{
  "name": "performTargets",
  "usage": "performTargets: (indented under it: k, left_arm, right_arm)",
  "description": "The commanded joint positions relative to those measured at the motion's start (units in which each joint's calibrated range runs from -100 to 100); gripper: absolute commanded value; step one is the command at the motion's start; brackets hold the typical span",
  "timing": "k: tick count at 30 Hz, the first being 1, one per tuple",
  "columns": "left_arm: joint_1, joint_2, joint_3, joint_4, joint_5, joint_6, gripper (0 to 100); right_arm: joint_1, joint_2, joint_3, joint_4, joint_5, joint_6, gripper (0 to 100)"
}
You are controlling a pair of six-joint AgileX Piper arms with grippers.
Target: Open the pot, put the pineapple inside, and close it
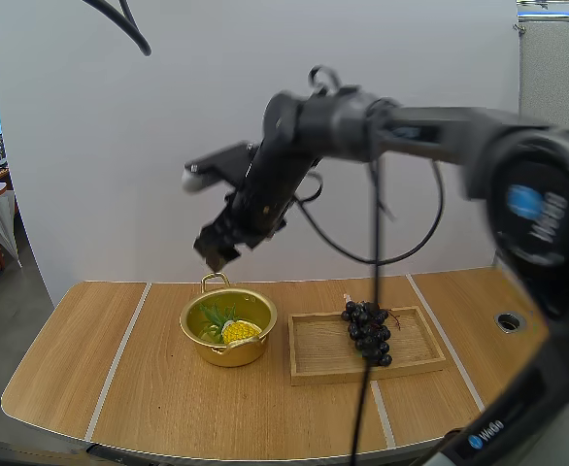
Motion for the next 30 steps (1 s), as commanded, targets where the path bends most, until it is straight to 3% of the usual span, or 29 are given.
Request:
performTargets:
  k: [1, 14, 17, 18, 19, 20, 30]
  left_arm:
    - [-0.15, -0.31, -0.44, 0.43, -1.91, -0.61, 0]
    - [-0.15, -0.31, -0.44, 0.43, -1.91, -0.61, 0]
    - [-0.15, -0.31, -0.44, 0.43, -1.91, -0.61, 0]
    - [-0.15, -0.31, -0.44, 0.43, -1.91, -0.61, 0]
    - [-0.15, -0.31, -0.44, 0.43, -1.91, -0.61, 0]
    - [-0.15, -0.31, -0.44, 0.43, -1.91, -0.61, 0]
    - [-0.15, -0.31, -0.44, 0.43, -1.91, -0.61, 0]
  right_arm:
    - [-0.03, -8.31, 0.41, 1.82, 4.92, -0.05, 100]
    - [-0.03, -27.96, 6.14, -2.91, 13.39, 3.27, 100]
    - [-0.03, -31.0, 7.11, -2.91, 15.84, 3.27, 62]
    - [-0.03, -32.21, 7.25, -2.91, 17.0, 3.27, 36]
    - [-0.03, -32.77, 7.25, -2.91, 17.35, 3.27, 24]
    - [-0.03, -33.84, 7.25, -2.91, 17.35, 3.27, 0]
    - [-0.03, -43.3, 7.25, -4.25, 17.35, 5.32, 0]
